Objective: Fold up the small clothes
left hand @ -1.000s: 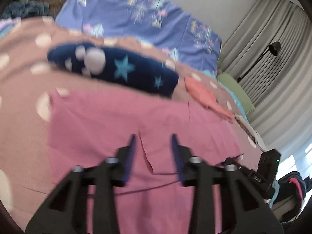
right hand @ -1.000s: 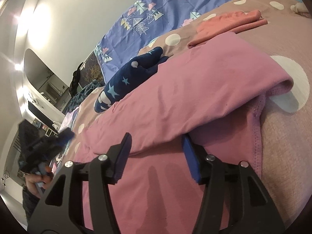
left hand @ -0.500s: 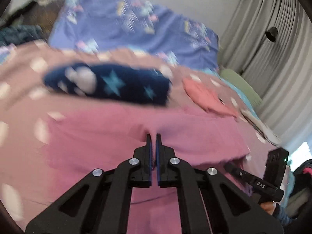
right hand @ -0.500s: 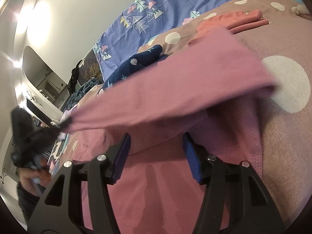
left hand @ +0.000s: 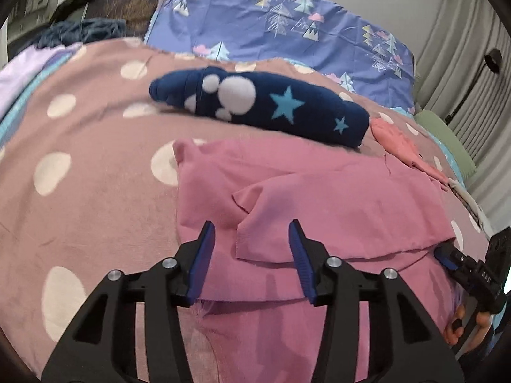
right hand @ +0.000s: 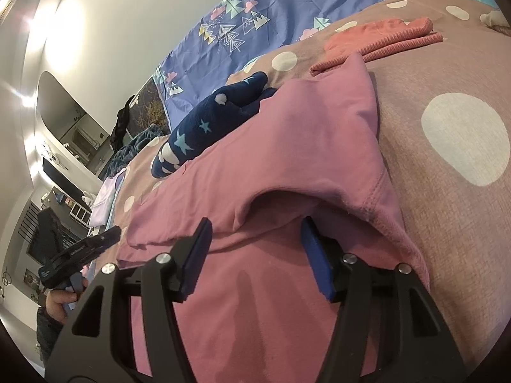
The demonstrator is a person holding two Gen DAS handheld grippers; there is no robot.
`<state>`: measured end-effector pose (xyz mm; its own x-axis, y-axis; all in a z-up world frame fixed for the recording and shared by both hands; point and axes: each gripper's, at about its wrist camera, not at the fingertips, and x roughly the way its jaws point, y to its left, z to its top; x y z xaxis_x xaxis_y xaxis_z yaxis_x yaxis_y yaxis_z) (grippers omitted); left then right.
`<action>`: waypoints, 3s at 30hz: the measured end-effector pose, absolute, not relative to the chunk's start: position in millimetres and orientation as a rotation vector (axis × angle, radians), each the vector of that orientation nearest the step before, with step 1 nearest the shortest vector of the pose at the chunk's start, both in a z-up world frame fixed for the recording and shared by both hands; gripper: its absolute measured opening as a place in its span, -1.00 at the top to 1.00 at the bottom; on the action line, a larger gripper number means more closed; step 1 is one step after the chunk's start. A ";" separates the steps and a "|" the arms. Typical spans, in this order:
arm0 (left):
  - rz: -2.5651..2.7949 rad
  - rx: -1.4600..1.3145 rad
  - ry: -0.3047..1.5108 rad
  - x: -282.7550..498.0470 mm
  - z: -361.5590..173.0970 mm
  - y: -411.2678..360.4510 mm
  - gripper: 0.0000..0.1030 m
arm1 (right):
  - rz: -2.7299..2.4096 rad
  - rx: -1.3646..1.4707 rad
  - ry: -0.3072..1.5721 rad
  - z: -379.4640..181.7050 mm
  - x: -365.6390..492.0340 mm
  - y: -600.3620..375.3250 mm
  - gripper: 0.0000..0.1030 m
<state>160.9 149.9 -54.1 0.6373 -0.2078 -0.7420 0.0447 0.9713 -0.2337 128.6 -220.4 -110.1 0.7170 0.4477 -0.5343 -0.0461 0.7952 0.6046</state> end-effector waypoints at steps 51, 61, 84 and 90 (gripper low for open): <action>-0.092 0.208 0.838 141.2 -66.8 117.4 -0.09 | 0.266 0.861 0.765 -106.3 132.1 -250.7 0.95; -0.136 0.136 0.841 133.1 -65.7 124.2 -0.09 | 0.221 0.761 0.834 -110.5 130.4 -267.5 0.85; -0.288 -0.383 0.833 141.7 -85.8 165.6 0.20 | 0.694 0.000 0.905 -5.1 221.4 14.7 0.50; -0.313 -0.413 0.826 144.4 -89.2 167.0 0.20 | 0.688 -0.152 1.014 -38.9 257.7 97.4 0.45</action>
